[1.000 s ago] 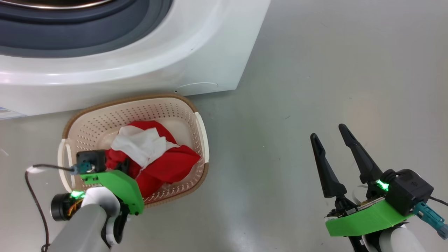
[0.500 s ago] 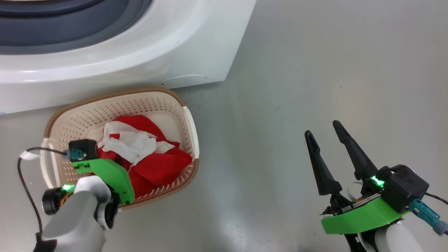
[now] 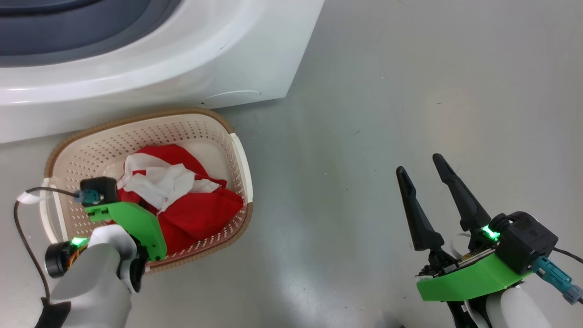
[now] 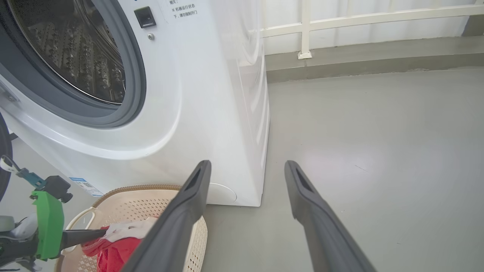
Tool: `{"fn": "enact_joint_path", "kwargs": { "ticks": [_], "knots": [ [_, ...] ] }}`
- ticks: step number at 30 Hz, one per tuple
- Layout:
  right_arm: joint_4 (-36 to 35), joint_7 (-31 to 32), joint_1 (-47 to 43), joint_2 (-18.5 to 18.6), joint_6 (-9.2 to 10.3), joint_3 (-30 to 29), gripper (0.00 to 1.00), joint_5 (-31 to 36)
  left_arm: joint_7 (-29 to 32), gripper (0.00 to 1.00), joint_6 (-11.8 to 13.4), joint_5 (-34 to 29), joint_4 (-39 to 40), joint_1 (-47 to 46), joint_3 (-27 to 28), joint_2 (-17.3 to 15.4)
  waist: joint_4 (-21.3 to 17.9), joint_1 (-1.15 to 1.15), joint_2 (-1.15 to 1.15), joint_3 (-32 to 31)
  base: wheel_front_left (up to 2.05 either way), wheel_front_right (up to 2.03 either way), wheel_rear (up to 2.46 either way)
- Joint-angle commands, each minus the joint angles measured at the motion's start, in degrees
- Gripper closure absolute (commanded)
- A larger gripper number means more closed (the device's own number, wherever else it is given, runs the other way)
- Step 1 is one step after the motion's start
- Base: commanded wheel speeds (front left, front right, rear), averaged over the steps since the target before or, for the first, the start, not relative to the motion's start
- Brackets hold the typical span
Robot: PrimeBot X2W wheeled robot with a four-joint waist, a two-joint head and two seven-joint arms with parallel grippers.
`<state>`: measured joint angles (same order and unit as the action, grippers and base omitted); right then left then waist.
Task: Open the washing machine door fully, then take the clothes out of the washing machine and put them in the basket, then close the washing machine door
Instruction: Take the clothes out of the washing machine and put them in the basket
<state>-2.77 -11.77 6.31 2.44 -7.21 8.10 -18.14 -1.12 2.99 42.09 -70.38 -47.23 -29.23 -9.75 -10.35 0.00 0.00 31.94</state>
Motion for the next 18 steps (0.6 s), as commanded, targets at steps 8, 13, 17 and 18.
{"fn": "enact_joint_path", "kwargs": {
  "ticks": [8,13,17,18],
  "knots": [
    [-0.4,-0.9,0.9,0.4,-0.28,1.2,0.00,-0.7,-1.7,0.26,0.0,0.4,-1.2,-1.8,1.0,-0.9,0.3,0.00,0.00,-0.3,0.00,0.00,0.00],
    [-0.2,-1.0,0.9,0.4,-0.28,1.0,0.00,-0.7,-3.4,0.00,-0.7,0.7,-1.3,-2.4,1.1,-0.8,0.7,0.00,0.00,-1.0,0.00,0.00,0.00],
    [0.0,-1.0,0.6,0.4,-0.28,0.8,0.00,-0.8,-6.1,0.00,-1.3,0.7,-0.9,-2.5,1.1,-0.8,1.3,0.00,0.00,-1.9,0.00,0.00,0.00],
    [0.0,-1.0,0.5,0.4,-0.28,0.7,0.00,-0.8,-6.7,0.00,-1.3,0.7,-0.8,-2.5,1.1,-0.8,1.5,0.00,0.00,-2.2,0.00,0.00,0.00]
  ]
}}
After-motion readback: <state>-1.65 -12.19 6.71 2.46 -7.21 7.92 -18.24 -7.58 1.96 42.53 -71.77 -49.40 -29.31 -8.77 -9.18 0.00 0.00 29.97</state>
